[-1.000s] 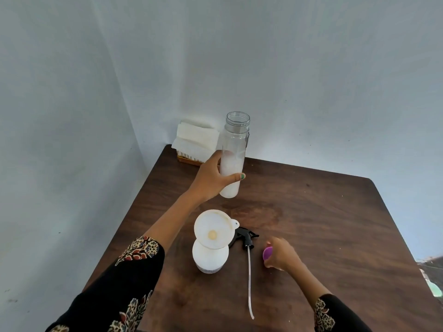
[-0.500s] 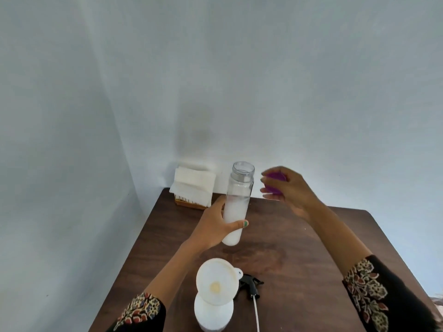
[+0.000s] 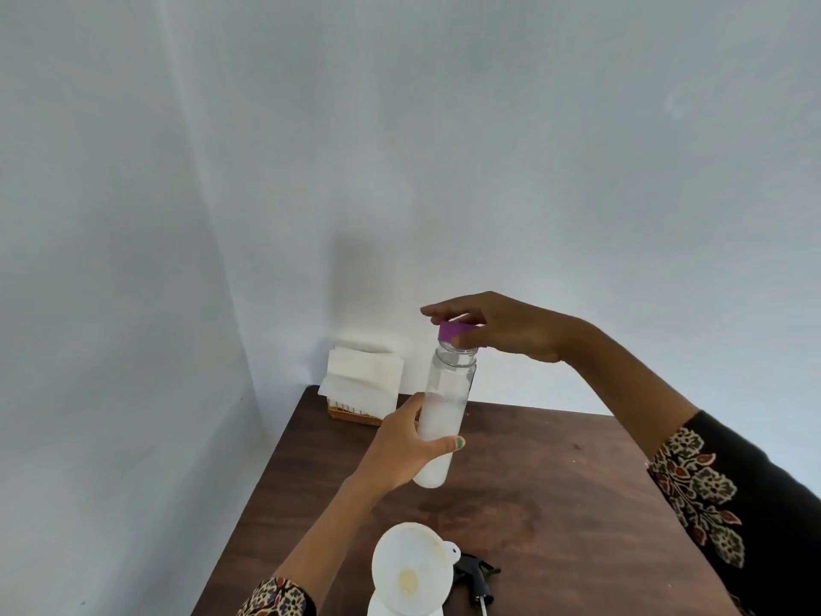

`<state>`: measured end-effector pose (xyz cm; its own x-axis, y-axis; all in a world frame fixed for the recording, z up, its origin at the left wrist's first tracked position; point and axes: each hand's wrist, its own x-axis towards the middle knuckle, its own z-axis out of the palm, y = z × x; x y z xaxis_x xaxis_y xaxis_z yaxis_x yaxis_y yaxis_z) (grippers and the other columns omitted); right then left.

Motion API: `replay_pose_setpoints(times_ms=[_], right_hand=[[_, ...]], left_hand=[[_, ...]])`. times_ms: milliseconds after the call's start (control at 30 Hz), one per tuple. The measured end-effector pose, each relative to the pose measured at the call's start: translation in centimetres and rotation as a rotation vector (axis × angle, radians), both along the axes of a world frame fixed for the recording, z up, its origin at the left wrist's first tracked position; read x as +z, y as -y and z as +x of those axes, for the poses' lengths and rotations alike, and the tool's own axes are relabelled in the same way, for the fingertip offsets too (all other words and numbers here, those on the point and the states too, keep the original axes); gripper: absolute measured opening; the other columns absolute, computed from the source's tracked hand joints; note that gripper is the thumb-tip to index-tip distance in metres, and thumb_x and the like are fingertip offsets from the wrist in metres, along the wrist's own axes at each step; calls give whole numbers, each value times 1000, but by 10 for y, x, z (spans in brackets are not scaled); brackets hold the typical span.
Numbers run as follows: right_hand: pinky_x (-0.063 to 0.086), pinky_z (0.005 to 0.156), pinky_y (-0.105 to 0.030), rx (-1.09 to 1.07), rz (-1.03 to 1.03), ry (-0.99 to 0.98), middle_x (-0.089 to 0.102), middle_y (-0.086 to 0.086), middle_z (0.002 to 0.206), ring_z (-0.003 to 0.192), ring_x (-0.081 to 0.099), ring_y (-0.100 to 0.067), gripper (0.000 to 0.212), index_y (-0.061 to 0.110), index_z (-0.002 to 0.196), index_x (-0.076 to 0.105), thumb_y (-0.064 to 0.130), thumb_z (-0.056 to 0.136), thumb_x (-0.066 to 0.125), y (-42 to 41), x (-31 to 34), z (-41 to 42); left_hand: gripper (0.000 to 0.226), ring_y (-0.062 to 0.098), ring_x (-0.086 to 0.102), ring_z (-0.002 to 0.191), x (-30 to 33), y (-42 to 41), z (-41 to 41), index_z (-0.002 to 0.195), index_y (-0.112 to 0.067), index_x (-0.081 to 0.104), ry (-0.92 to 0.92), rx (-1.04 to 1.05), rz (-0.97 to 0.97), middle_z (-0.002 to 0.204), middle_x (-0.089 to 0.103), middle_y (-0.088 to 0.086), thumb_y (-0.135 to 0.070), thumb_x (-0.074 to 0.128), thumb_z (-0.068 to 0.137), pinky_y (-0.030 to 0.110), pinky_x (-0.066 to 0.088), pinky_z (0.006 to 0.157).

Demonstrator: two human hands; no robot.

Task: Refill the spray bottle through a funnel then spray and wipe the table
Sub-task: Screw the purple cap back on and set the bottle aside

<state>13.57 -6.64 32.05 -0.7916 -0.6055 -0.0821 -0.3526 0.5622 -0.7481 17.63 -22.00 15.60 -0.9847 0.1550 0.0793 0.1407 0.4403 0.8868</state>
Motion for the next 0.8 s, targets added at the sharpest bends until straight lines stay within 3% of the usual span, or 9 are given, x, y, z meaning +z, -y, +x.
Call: replay_pose_setpoints(times_ms=[133, 300, 400, 567, 700, 800], right_hand=[[50, 96, -30, 88, 167, -175, 53, 3, 124, 116, 52, -16, 51, 23, 125, 58, -3, 82, 65, 0, 6, -3], [55, 85, -34, 103, 319, -296, 52, 3, 118, 106, 55, -17, 47, 26, 115, 63, 4, 75, 73, 5, 17, 2], [56, 82, -39, 176, 355, -318, 57, 8, 110, 103, 58, -18, 46, 21, 108, 67, -2, 69, 73, 8, 24, 6], [53, 85, -48, 293, 333, -306, 67, 2, 106, 102, 61, -19, 46, 16, 95, 72, -12, 58, 69, 9, 27, 5], [54, 86, -41, 302, 320, -294, 65, 4, 107, 102, 60, -14, 44, 16, 96, 73, -10, 61, 72, 11, 29, 7], [53, 75, -28, 177, 394, -393, 59, 7, 106, 93, 56, -11, 32, 22, 103, 68, 17, 73, 76, 11, 27, 11]], left_hand=[[62, 13, 57, 105, 3, 1, -1, 124, -27, 42, 8, 20, 2, 122, 55, -6, -39, 74, 73, 30, 51, 90], [64, 12, 55, 105, 7, 2, 0, 127, -28, 40, -3, 22, -12, 119, 52, -10, -38, 74, 73, 28, 49, 90], [60, 11, 53, 105, 8, 3, 0, 122, -33, 38, 15, -11, -13, 118, 50, -12, -36, 74, 74, 24, 47, 88], [60, 15, 54, 112, 13, 13, -4, 121, -37, 37, 112, -105, 16, 126, 51, -9, -29, 75, 75, 31, 48, 94], [66, 16, 54, 114, 16, 21, -8, 128, -32, 39, 168, -143, 21, 130, 52, -6, -26, 76, 74, 35, 47, 98], [62, 14, 53, 111, 19, 20, -8, 121, -35, 37, 122, -85, 18, 124, 51, -10, -26, 76, 74, 30, 46, 94]])
